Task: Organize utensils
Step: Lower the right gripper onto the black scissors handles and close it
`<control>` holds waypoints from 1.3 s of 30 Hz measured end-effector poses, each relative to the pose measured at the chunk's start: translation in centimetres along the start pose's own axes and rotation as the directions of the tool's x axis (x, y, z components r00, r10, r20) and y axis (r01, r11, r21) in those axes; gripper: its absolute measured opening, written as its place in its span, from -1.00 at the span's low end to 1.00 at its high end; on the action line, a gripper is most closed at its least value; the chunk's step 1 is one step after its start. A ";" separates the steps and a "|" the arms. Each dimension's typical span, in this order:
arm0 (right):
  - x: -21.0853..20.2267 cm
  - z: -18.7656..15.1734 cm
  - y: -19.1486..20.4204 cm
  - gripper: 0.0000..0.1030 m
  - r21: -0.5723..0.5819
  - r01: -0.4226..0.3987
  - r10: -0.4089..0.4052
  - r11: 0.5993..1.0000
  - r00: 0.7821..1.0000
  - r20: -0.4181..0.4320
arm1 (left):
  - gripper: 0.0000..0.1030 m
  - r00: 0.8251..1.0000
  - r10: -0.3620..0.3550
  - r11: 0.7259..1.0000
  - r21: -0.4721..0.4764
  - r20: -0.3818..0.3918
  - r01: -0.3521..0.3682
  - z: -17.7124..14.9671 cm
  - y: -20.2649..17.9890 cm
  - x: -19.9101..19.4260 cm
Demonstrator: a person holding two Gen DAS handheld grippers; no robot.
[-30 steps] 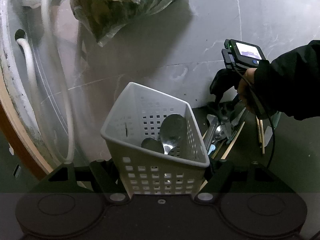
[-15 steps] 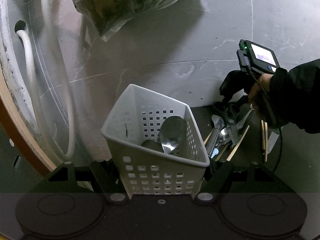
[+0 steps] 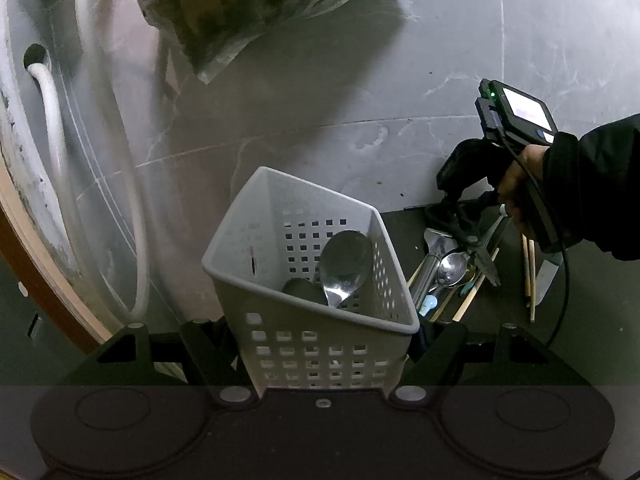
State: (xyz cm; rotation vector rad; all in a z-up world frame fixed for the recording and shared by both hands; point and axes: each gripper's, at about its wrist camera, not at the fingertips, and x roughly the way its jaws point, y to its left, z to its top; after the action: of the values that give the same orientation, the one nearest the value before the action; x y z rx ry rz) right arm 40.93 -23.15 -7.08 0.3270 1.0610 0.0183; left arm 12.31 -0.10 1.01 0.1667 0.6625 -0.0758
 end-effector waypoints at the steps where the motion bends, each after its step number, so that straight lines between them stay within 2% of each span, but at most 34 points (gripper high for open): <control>1: 0.0 0.0 0.0 -0.35 0.000 -0.010 0.010 1.000 1.000 -0.001 | 0.49 1.000 -0.002 1.000 -0.002 0.002 0.002 -0.1 0.1 0.0; 4: 0.0 0.0 -0.2 -0.37 -0.002 -0.021 0.021 1.000 1.000 0.000 | 0.49 1.000 -0.010 1.000 -0.005 0.012 0.010 -0.4 0.2 -0.1; 5: 0.0 0.1 -0.6 -0.50 0.010 -0.037 0.037 0.999 0.999 -0.002 | 0.49 1.000 -0.012 1.000 -0.004 0.015 0.012 -0.5 0.2 -0.1; 6: -0.1 0.1 -0.9 -0.77 0.028 -0.050 0.050 0.998 0.999 0.000 | 0.49 1.000 -0.013 1.000 -0.004 0.015 0.013 -0.6 0.3 -0.2; 7: -0.1 0.2 -1.1 -0.79 0.040 -0.055 0.055 0.998 0.998 -0.013 | 0.49 1.000 -0.015 1.000 -0.004 0.017 0.015 -0.7 0.3 -0.2; 10: 0.1 0.1 -1.7 -0.77 0.041 -0.076 0.077 0.996 0.997 -0.019 | 0.49 1.000 -0.019 1.000 -0.009 0.015 0.019 -0.8 0.4 -0.2; 12: 0.2 0.0 -2.0 -0.68 0.063 -0.097 0.098 0.993 0.995 -0.021 | 0.50 1.000 -0.022 1.000 -0.008 0.010 0.022 -0.8 0.6 -0.1; 15: -0.1 0.2 -2.5 -0.38 0.077 -0.123 0.125 0.989 0.992 -0.021 | 0.50 1.000 -0.023 1.000 -0.015 0.004 0.023 -0.8 0.7 -0.1; 17: -0.5 0.2 -2.5 -0.10 0.065 -0.137 0.139 0.988 0.990 -0.020 | 0.50 1.000 -0.023 1.000 -0.019 0.002 0.023 -0.8 0.7 -0.1; 22: -0.4 0.0 -0.6 0.00 -0.036 -0.095 0.094 0.995 0.995 -0.040 | 0.50 1.000 -0.024 1.000 -0.016 0.003 0.024 -0.8 0.7 -0.1; 25: -0.2 0.0 0.7 -0.03 -0.103 -0.034 0.031 0.994 0.999 -0.038 | 0.50 1.000 -0.024 0.999 -0.020 0.003 0.024 -1.0 0.7 -0.3; 28: 0.1 -0.3 1.9 -0.34 -0.168 0.036 -0.039 0.985 0.999 -0.016 | 0.50 1.000 -0.025 0.999 -0.024 0.005 0.025 -1.1 0.8 -0.2; 30: 0.2 -0.5 2.1 -0.36 -0.157 0.042 -0.044 0.987 0.999 -0.004 | 0.50 1.000 -0.026 0.999 -0.024 0.000 0.026 -1.2 0.7 -0.1; 34: -0.7 -1.1 0.5 -0.39 -0.054 -0.015 0.016 0.998 1.000 0.027 | 0.50 0.999 -0.034 0.999 -0.041 0.000 0.034 -1.3 1.2 -0.1; 39: -4.7 -2.6 -1.5 -0.39 -0.020 -0.119 0.121 0.993 0.980 0.160 | 0.49 0.999 -0.041 0.999 -0.033 0.013 0.042 -1.5 1.3 -0.1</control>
State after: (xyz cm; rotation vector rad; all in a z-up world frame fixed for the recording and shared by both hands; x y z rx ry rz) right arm 36.19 -24.75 -4.58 0.3765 0.8799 0.1043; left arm 11.46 1.41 0.10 0.1200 0.6543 -0.1055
